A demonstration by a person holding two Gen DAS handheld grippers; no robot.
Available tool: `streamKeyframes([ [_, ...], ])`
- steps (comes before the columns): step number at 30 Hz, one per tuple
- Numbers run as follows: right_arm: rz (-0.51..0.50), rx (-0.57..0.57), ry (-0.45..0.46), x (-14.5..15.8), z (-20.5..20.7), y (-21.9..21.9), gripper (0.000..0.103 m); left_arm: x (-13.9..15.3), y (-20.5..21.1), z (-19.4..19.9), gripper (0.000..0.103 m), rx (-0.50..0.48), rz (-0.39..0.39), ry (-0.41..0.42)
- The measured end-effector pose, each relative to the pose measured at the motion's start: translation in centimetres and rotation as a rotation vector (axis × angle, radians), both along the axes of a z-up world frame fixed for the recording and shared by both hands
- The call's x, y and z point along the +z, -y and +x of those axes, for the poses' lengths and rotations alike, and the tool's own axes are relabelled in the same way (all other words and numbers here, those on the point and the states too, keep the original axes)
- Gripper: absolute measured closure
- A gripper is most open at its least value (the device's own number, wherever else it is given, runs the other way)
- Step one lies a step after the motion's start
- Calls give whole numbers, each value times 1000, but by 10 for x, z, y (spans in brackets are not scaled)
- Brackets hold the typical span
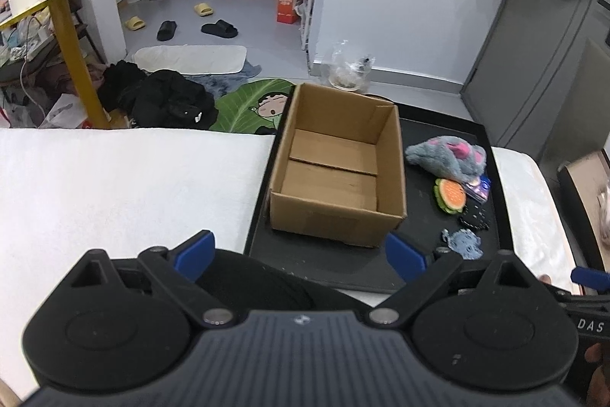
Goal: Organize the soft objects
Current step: 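Move the right tool toward the crumpled white cloth and close on it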
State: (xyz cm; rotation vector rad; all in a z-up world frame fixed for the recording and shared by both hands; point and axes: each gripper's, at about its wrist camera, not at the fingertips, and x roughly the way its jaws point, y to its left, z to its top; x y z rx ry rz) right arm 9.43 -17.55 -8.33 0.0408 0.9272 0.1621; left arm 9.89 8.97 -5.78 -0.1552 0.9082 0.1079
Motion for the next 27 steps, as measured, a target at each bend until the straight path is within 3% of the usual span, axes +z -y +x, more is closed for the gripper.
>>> streamKeyframes([
  [6,13,-35,-17,-15,17,5,1,-12,-12,18,9,31,-12,-12],
  [13,18,-89,-102,-41,41,10,10,-31,-23,39,9,57,-34,-40],
  [23,-33,-88,-162,-73,69,6,10,-50,-38,72,12,56,-8,-60],
  [27,-39,-117,-194,-88,76,10,10,-60,-42,85,18,64,-15,-70],
])
